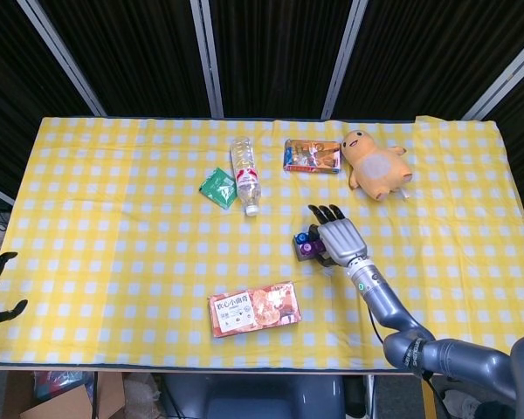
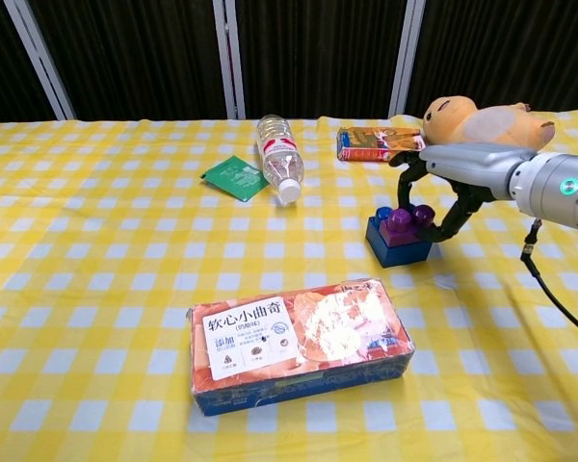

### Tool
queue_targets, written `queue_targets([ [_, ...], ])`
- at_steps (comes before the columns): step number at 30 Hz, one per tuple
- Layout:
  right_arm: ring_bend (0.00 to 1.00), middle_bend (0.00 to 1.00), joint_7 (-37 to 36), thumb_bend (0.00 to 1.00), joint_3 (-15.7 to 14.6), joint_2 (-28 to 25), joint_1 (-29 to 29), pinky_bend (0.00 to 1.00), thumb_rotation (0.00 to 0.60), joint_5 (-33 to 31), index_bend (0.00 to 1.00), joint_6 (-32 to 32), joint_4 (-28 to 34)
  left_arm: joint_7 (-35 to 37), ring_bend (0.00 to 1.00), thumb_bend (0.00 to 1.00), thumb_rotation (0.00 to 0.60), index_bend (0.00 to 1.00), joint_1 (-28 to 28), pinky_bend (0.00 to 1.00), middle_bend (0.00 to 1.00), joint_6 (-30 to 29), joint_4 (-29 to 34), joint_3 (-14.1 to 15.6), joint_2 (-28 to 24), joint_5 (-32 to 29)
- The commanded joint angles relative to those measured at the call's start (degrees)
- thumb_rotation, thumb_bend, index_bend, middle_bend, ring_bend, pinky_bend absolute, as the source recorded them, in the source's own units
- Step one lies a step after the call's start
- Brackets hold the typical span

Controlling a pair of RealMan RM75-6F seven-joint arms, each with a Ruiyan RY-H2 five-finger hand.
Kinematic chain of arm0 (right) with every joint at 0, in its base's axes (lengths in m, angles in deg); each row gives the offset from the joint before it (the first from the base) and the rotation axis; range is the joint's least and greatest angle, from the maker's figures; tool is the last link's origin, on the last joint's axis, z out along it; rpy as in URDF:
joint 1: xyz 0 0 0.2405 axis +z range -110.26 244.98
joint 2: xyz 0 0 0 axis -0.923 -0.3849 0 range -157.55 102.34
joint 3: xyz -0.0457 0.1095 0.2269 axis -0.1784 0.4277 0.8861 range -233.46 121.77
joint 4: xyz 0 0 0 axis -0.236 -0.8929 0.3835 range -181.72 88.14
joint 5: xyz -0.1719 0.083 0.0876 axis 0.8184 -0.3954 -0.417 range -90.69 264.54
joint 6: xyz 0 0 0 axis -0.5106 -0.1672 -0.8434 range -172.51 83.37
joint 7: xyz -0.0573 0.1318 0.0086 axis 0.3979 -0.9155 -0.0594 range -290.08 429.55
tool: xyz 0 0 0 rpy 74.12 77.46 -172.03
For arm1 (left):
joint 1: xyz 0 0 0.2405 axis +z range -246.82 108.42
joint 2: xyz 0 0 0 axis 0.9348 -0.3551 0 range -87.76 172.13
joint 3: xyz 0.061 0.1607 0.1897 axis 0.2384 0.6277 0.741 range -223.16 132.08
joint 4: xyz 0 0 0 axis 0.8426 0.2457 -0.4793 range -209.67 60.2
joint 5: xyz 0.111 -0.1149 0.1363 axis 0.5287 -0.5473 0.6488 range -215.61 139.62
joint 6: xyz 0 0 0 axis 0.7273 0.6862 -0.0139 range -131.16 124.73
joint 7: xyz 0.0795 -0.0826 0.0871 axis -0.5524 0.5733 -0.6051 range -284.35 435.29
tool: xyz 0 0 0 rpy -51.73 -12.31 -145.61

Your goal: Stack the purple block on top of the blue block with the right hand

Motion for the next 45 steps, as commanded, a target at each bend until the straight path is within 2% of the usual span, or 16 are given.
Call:
queue_targets([
  [1, 0.0, 0.0, -0.2, 0.44, -0.1, 0.2, -0.1, 0.0, 0.6, 0.2, 0.51, 0.0, -0.2, 0.0, 0.0, 0.24, 0.6, 0.19, 0.0, 0.1, 0.0, 0.0, 0.0, 0.0, 0.0, 0.0],
  [7, 0.0, 0.0, -0.8, 0.44, -0.1, 0.5, -0.3, 0.0, 0.6, 0.5, 0.5, -0.2, -0.8, 0.1, 0.0, 0.24, 0.6, 0.19, 0.1, 0.1, 0.0, -0.1, 0.0, 0.0, 0.0, -0.1],
  [13, 0.0, 0.0, -1.6, 0.44, -0.1, 0.3, -0.5, 0.0, 0.6, 2.1, 0.43, 0.3, -0.1, 0.1, 0.0, 0.24, 0.6, 0.19, 0.0, 0.1, 0.0, 0.0, 0.0, 0.0, -0.1, -0.1],
  [24, 0.0, 0.0, -5.2, 0.44, 0.9, -1.8, -1.5, 0.0, 0.6, 6.2, 0.06, 2.5, 2.9, 0.1, 0.0, 0.24, 0.6, 0.19, 0.0, 0.1, 0.0, 0.0, 0.0, 0.0, -0.1, -0.1],
  [28, 0.0, 0.0, -5.1, 0.44, 1.1, -4.3, -2.3, 0.0, 0.6, 6.7, 0.04, 3.6, 5.7, 0.3, 0.0, 0.24, 0.6, 0.19, 0.1, 0.1, 0.0, -0.2, -0.1, -0.1, -0.2, -0.1],
  [31, 0.0, 0.0, -3.2, 0.43, 0.8, -8.4, -3.6, 0.0, 0.6, 7.0, 0.04, 5.8, 10.5, 0.6, 0.0, 0.24, 0.6, 0.19, 0.2, 0.1, 0.0, -0.2, -0.2, -0.3, -0.3, -0.5],
  [36, 0.0, 0.0, 1.2, 0.33, -1.5, -17.9, -8.8, 0.0, 0.6, 6.3, 0.04, 11.7, 21.8, 1.0, 0.0, 0.24, 0.6, 0.19, 0.3, 0.1, 0.0, -0.4, -0.1, -0.3, -0.4, -0.3],
  [38, 0.0, 0.0, 1.4, 0.32, -3.5, -20.5, -12.5, 0.0, 0.6, 7.8, 0.04, 15.9, 24.2, 0.9, 0.0, 0.24, 0.6, 0.19, 0.4, 0.1, 0.0, -0.4, 0.1, -0.1, -0.4, 0.0],
  [40, 0.0, 0.0, 0.1, 0.32, -5.2, -21.2, -15.3, 0.0, 0.6, 9.6, 0.04, 18.8, 24.2, 0.7, 0.0, 0.24, 0.6, 0.19, 0.4, 0.1, 0.0, -0.4, 0.4, 0.1, -0.4, 0.2],
  [42, 0.0, 0.0, -4.0, 0.32, -8.1, -21.4, -19.3, 0.0, 0.6, 12.8, 0.04, 21.8, 22.4, 0.3, 0.0, 0.24, 0.6, 0.19, 0.4, 0.1, 0.0, -0.7, 1.0, 0.4, -0.4, 1.0],
  [45, 0.0, 0.0, -10.5, 0.32, -10.4, -20.7, -23.4, 0.0, 0.6, 17.0, 0.04, 25.0, 18.2, -0.2, 0.0, 0.24, 0.6, 0.19, 0.5, 0.1, 0.0, -1.2, 1.5, 0.8, -0.3, 2.2],
])
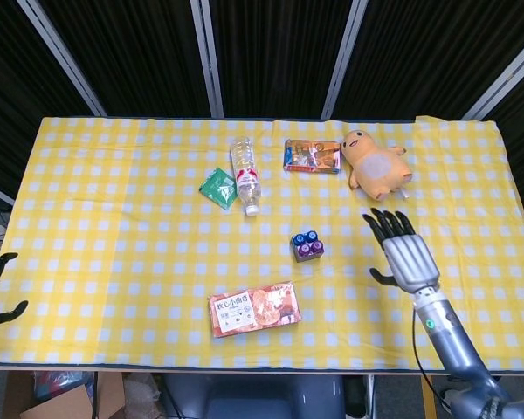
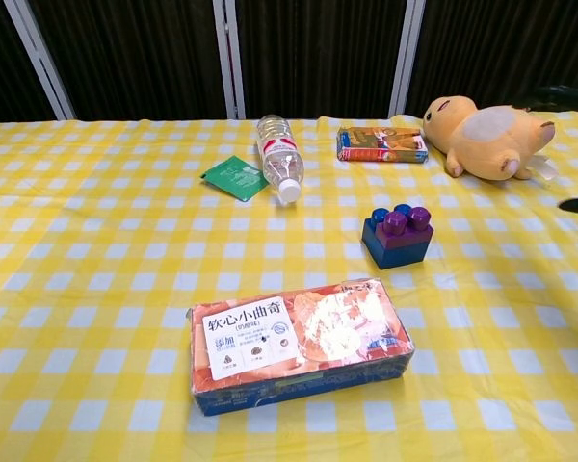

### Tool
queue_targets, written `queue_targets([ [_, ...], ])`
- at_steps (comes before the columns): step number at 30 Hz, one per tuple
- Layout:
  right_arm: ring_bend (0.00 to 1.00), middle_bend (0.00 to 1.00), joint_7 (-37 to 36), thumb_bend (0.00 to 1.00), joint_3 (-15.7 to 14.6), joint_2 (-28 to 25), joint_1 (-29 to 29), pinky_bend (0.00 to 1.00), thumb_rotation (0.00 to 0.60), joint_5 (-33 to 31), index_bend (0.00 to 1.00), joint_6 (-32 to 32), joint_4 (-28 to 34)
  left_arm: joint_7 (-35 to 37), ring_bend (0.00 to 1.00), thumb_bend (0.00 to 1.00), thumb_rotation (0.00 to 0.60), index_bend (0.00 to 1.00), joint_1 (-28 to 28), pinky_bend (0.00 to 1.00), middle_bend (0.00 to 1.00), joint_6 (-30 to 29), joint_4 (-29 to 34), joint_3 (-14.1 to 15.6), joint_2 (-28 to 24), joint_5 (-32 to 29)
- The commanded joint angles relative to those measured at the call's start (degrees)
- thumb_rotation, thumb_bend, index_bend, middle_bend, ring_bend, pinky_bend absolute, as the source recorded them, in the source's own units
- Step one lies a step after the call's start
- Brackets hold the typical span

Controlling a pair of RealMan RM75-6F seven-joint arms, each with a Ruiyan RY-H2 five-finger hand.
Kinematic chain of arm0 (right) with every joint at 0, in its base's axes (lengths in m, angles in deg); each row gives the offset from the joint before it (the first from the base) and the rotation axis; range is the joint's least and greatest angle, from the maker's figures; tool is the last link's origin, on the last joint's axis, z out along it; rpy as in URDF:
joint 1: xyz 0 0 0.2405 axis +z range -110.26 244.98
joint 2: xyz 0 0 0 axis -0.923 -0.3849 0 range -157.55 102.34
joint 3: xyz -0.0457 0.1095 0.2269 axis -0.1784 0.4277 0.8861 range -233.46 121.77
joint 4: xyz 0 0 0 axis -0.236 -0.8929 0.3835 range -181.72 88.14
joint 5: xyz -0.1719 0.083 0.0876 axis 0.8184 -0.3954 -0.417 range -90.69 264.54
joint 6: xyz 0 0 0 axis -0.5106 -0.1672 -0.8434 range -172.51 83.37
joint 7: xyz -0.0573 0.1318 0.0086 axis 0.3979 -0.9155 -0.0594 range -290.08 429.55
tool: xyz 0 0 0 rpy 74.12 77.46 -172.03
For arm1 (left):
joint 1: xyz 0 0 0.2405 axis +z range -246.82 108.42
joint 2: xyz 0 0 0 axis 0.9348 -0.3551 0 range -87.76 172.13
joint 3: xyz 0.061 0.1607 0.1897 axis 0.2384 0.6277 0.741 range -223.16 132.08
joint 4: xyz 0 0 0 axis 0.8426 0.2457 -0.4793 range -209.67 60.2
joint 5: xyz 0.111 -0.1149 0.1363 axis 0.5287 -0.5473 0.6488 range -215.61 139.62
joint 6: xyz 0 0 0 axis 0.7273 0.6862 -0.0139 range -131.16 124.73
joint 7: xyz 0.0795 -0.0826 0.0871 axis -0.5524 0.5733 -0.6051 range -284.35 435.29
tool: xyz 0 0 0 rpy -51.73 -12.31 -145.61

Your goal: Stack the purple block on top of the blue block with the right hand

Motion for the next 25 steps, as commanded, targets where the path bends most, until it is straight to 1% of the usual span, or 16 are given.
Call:
queue_targets([
  [1, 0.0, 0.0, -9.5, 0.32, -4.8, 0.1, -7.3, 0.0, 0.6, 7.1, 0.04, 6.2, -6.2, -0.5, 0.0, 0.24, 0.6, 0.19, 0.2, 0.1, 0.0, -0.6, 0.6, 0.5, 0.1, 1.2],
  [3, 0.0, 0.0, -12.2, 0.32, -5.6, 1.5, -9.6, 0.0, 0.6, 8.7, 0.05, 8.7, -9.8, -0.8, 0.0, 0.24, 0.6, 0.19, 0.3, 0.1, 0.0, -0.8, 0.8, 0.6, 0.1, 1.5],
  [8, 0.0, 0.0, -16.8, 0.32, -5.5, 3.8, -13.7, 0.0, 0.6, 10.9, 0.06, 13.9, -16.1, -0.5, 0.0, 0.24, 0.6, 0.19, 0.6, 0.1, 0.0, -1.6, 1.0, 0.6, -0.1, 1.8],
  [12, 0.0, 0.0, -15.9, 0.32, -4.8, 4.1, -15.7, 0.0, 0.6, 12.7, 0.07, 17.8, -18.2, 1.0, 0.0, 0.24, 0.6, 0.19, 1.1, 0.1, 0.0, -2.5, 1.0, 0.2, -0.7, 1.8],
  [15, 0.0, 0.0, -14.5, 0.32, -4.3, 4.2, -17.0, 0.0, 0.6, 13.0, 0.07, 19.4, -19.4, 3.0, 0.0, 0.24, 0.6, 0.18, 1.9, 0.1, 0.0, -3.9, 0.7, -0.5, -1.4, 1.4],
  [21, 0.0, 0.0, -13.6, 0.32, -2.9, 4.0, -18.8, 0.0, 0.6, 11.6, 0.08, 19.9, -20.4, 6.3, 0.0, 0.24, 0.6, 0.18, 3.3, 0.1, 0.0, -5.4, -0.1, -1.3, -2.5, 0.8],
  [25, 0.0, 0.0, -12.8, 0.32, -2.3, 4.0, -19.3, 0.0, 0.6, 11.4, 0.09, 19.7, -20.6, 6.3, 0.0, 0.24, 0.6, 0.18, 3.0, 0.1, 0.0, -4.9, -0.3, -1.2, -2.5, 0.9],
])
